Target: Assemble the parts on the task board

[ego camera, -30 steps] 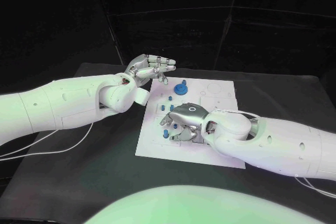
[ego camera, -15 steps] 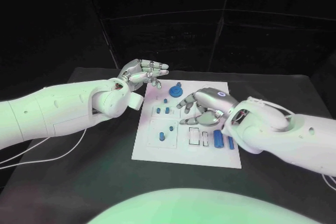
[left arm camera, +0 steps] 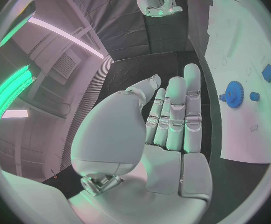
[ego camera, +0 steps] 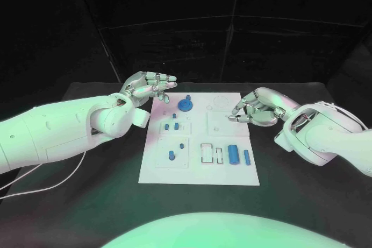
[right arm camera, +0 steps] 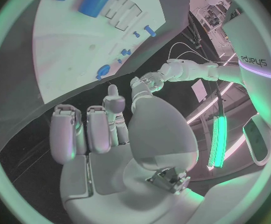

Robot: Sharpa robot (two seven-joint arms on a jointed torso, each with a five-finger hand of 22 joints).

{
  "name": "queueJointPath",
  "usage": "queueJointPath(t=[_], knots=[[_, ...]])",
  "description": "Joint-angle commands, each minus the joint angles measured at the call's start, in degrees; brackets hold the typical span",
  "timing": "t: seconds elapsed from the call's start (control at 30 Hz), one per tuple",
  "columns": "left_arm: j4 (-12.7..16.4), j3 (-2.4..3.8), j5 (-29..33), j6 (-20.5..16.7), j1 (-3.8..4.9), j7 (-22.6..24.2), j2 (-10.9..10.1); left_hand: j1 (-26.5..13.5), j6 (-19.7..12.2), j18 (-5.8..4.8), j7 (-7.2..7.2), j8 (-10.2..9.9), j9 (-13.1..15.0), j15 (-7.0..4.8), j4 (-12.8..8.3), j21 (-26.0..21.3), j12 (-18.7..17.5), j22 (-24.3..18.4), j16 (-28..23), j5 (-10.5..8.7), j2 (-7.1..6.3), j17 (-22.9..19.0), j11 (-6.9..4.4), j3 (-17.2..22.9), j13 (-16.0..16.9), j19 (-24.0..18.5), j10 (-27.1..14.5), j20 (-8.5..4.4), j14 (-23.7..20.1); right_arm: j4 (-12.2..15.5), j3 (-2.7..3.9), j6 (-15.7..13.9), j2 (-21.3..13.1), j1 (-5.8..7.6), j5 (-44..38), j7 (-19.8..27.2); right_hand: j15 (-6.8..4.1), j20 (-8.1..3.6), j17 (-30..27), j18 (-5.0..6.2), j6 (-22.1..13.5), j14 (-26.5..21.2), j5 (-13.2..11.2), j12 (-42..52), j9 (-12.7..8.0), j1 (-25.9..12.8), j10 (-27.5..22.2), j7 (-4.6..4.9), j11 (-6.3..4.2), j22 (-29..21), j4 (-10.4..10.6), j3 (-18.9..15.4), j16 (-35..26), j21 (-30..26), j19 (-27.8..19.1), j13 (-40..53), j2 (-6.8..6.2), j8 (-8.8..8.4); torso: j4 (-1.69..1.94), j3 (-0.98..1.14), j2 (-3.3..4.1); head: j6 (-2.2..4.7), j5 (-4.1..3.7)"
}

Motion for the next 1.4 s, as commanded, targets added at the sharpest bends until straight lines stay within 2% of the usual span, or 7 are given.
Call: queueJointPath(t=[0.03,0.2,0.37,0.47,0.8,1.07,1.4], knots=[[0.2,0.04,0.1,0.7,0.08,0.2,-0.1,-0.1,-0.2,0.76,-0.05,0.1,0.0,0.02,-0.1,-0.2,0.4,0.0,-0.3,0.05,0.60,-0.1,-0.12,-0.4,-0.1,-0.1,-0.1,-0.07,-0.5,0.7,-0.43,3.2,-1.3,-0.40,-4.7,-8.8,-0.02,0.07,0.6,-0.89,-0.8,2.8,0.1,2.7,0.8,-0.5,-0.2,-0.16,-0.01,4.0,1.8,-1.4,0.5,0.3,0.2,3.8,0.11,1.69,-0.10,-0.09,-0.01,-0.24,-0.53],[0.2,0.03,0.1,0.7,0.08,0.2,-0.3,-0.1,-0.2,0.76,-0.05,0.1,0.0,0.02,-0.1,-0.2,0.4,0.0,-0.3,0.05,0.60,-0.1,-0.12,-0.4,-0.1,-0.1,-0.1,-0.07,-0.5,1.6,-1.86,4.5,-2.6,-0.96,-8.9,-13.5,-0.05,0.20,0.6,-0.92,-1.9,2.7,-0.9,3.3,1.7,-1.5,-1.0,-0.10,0.13,4.1,4.7,-3.7,0.5,0.3,0.2,5.5,-0.23,3.52,-0.24,-0.05,-0.09,-0.43,-0.98],[0.3,0.03,0.1,0.7,0.09,0.2,-0.3,-0.2,-0.2,0.75,-0.05,0.1,0.0,0.04,0.0,-0.2,0.4,0.0,-0.3,0.04,0.62,-0.1,-0.11,-0.4,-0.1,-0.1,-0.1,-0.06,-0.5,1.8,-2.44,5.0,-2.3,-2.48,-11.3,-15.9,0.09,0.25,-0.2,-0.72,-2.6,2.4,-1.0,2.1,2.1,-2.7,-2.2,-0.08,0.25,3.3,5.6,-4.8,0.0,-0.2,-0.3,4.6,0.02,4.47,-0.26,-0.10,-0.20,-0.32,-1.48],[0.3,0.03,0.1,0.7,0.09,0.3,-0.3,-0.2,-0.2,0.75,-0.05,0.1,0.0,0.04,0.0,-0.2,0.4,0.0,-0.3,0.04,0.62,-0.1,-0.11,-0.4,-0.1,-0.1,-0.1,-0.06,-0.5,1.6,-2.60,5.2,-1.7,-3.14,-12.1,-16.6,0.11,0.27,-0.2,-0.71,-2.8,2.4,-1.1,2.0,2.3,-2.9,-2.3,-0.06,0.27,3.3,5.6,-5.0,0.0,-0.2,-0.4,4.8,-0.01,4.72,-0.21,-0.01,-0.18,-0.28,-1.67],[0.3,0.03,0.1,0.8,0.08,0.3,-0.4,-0.2,-0.2,0.75,-0.05,0.1,0.0,0.04,0.0,-0.2,0.4,0.0,-0.3,0.04,0.62,-0.1,-0.11,-0.4,-0.1,-0.1,-0.1,-0.06,-0.5,1.0,-3.15,3.5,1.1,-5.02,-15.0,-17.6,0.28,0.46,0.4,-0.50,-4.1,2.4,-3.1,2.1,3.1,-4.5,-3.0,0.08,0.45,2.3,5.7,-6.2,0.1,-0.9,-1.1,5.8,-0.59,6.59,-0.25,-0.04,-0.11,-0.11,-1.92],[0.3,0.03,0.1,0.8,0.08,0.2,-0.4,-0.2,-0.2,0.75,-0.05,0.1,0.0,0.04,0.0,-0.2,0.4,0.0,-0.3,0.04,0.62,-0.1,-0.11,-0.4,-0.1,-0.1,-0.1,-0.06,-0.5,0.3,-3.41,6.4,2.7,-5.54,-15.5,-18.6,0.22,0.44,1.7,-0.57,-5.0,2.6,-6.9,4.0,4.3,-6.2,-2.0,-0.11,0.32,2.7,5.8,-6.1,0.8,-0.8,-0.8,8.9,-1.13,9.26,-0.19,-0.08,-0.07,-0.19,-2.15],[0.3,0.03,0.1,0.9,0.08,0.2,-0.5,-0.3,-0.2,0.74,-0.04,0.1,0.0,0.06,0.1,-0.3,0.5,0.0,-0.3,0.03,0.64,-0.1,-0.11,-0.5,-0.1,-0.1,-0.2,-0.04,-0.6,0.4,-3.54,8.1,3.2,-5.95,-16.4,-19.7,0.16,0.39,2.5,-0.65,-5.3,2.8,-7.5,4.8,4.9,-7.2,-1.5,-0.20,0.25,3.0,5.8,-5.9,1.2,-0.6,-0.6,10.2,-1.51,10.28,-0.18,-0.10,-0.09,-0.37,-2.08]])
